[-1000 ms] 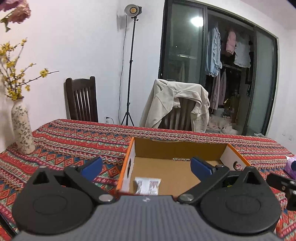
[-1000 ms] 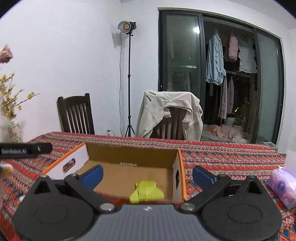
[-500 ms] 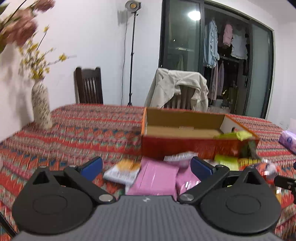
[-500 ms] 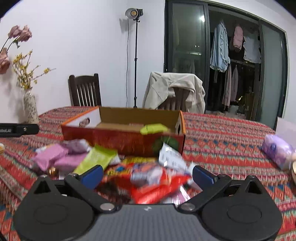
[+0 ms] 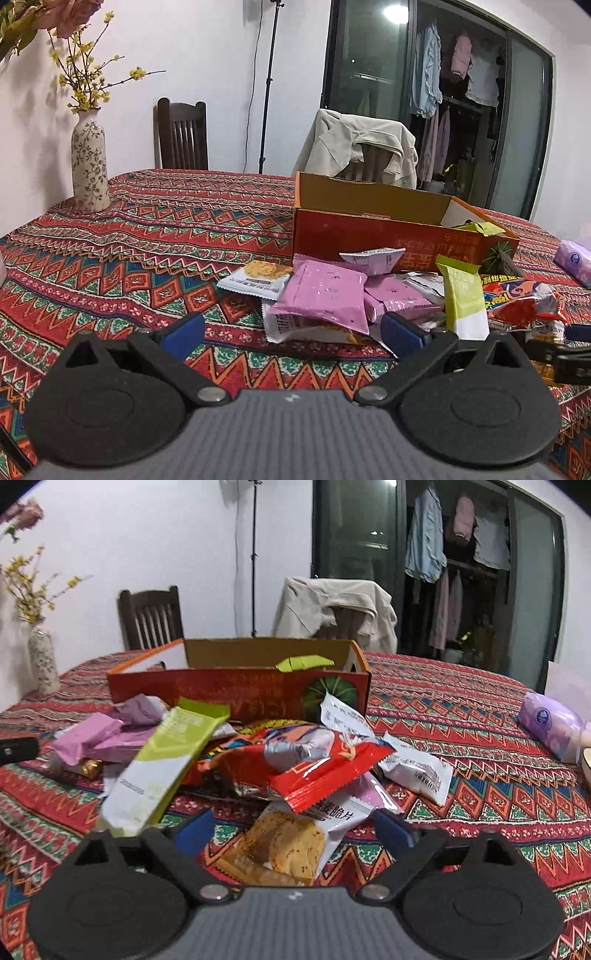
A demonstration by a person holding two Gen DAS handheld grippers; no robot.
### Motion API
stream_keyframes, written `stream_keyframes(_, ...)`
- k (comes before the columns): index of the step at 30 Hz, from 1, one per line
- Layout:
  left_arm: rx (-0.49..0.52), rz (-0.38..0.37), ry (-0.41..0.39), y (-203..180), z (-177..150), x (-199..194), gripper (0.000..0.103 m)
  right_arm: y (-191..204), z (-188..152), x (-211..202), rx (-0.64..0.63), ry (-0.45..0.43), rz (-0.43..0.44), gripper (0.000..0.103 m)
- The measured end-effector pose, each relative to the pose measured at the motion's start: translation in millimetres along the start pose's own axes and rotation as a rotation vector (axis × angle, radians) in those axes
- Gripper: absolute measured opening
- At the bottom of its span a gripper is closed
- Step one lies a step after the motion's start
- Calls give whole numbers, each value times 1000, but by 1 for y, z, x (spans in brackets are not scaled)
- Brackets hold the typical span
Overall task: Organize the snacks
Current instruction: 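Return both tools to the snack pile and grasp a biscuit packet with the right tool, then grasp the pink bag with the left tool while the right tool holds the biscuit packet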
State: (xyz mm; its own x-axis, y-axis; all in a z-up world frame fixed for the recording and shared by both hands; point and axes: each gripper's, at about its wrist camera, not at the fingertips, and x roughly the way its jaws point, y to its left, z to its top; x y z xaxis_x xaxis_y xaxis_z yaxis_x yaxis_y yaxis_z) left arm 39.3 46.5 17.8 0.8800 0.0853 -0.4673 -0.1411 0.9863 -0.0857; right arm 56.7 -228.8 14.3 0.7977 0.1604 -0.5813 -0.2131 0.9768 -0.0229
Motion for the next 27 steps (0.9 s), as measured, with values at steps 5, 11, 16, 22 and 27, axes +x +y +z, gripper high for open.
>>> stream_keyframes(5,-1,1,5,1,-2,0,103,10,-3,7,-37,14,-48,74)
stream_keyframes(11,-4,2,8,1,-4,-1,103,9,-9,2,-56,10,-41,38)
stream_keyframes(16,-4,5,5,0,-3,-3,103,1,-8,-15,-39,-43,-20,37)
stream_keyframes(22,-2,12,0,-4,3,-3,103,-9,3,-41,-17,-145,-6,37)
stream_keyframes(27,8,12,8,-10,12,7,103,-13,23,-55,-15,-235,12,37)
